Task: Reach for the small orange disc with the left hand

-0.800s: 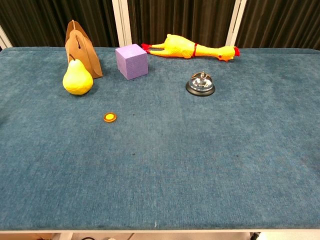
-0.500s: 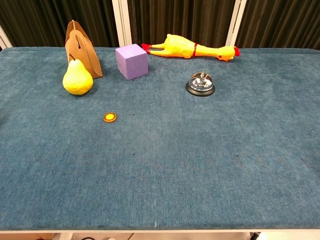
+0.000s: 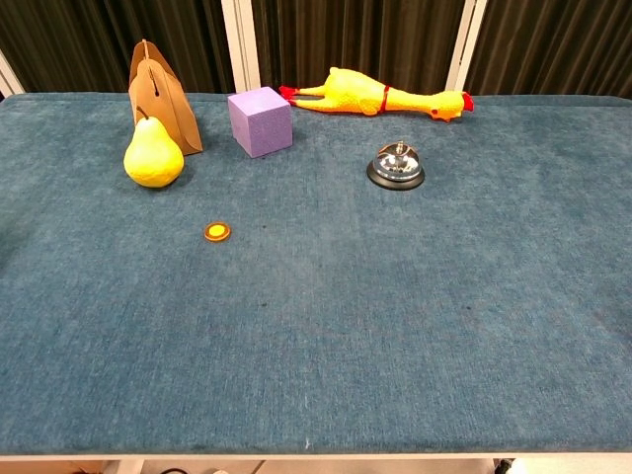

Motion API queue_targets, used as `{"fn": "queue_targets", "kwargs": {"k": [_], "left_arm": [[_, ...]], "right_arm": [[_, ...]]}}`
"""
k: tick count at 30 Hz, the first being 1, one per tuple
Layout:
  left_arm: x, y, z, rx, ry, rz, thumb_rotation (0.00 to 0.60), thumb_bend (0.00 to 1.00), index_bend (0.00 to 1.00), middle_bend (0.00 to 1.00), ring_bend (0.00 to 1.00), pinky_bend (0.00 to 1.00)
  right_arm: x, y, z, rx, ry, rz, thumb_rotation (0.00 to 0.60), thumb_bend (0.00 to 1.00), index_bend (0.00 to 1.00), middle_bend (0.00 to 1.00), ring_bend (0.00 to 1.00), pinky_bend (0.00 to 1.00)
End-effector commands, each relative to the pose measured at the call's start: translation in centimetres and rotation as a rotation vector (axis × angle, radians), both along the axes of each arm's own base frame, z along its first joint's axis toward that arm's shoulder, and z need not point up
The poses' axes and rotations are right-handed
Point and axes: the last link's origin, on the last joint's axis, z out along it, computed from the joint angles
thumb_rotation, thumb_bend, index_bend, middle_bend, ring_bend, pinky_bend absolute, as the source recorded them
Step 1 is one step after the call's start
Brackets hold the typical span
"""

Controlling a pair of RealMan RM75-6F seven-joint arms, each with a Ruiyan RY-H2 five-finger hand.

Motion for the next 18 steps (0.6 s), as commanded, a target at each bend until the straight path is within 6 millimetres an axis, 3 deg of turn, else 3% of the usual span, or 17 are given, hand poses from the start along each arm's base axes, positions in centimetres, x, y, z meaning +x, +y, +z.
{"fn": "queue_targets", "kwargs": {"k": [1, 9, 18], "left_arm": [[1.9, -1.1, -1.2, -0.112, -0.075, -0.064, 0.6, 0.19, 0.11, 0.0, 0.0, 0.13], [6.1, -1.9, -4.6, -0.278, -0.139, -0.203, 0.6, 0.19, 0.11, 0.0, 0.0, 0.13], [10.8, 0.6, -8.0, -0.353, -0.151, -0.33, 0.6, 0.19, 0.11, 0.0, 0.0, 0.13]], "right_arm": [[0.0, 0.0, 0.0, 0.0, 0.0, 0.0, 0.6, 0.92, 0.13, 0.15, 0.17, 0.16], [0.0, 0.0, 0.0, -0.001, -0.001, -0.004, 0.6, 0.92, 0.13, 0.15, 0.17, 0.16], [0.0, -0.1, -0.1, 0.001, 0.0, -0.005, 0.6, 0.92, 0.13, 0.15, 0.17, 0.16]]}}
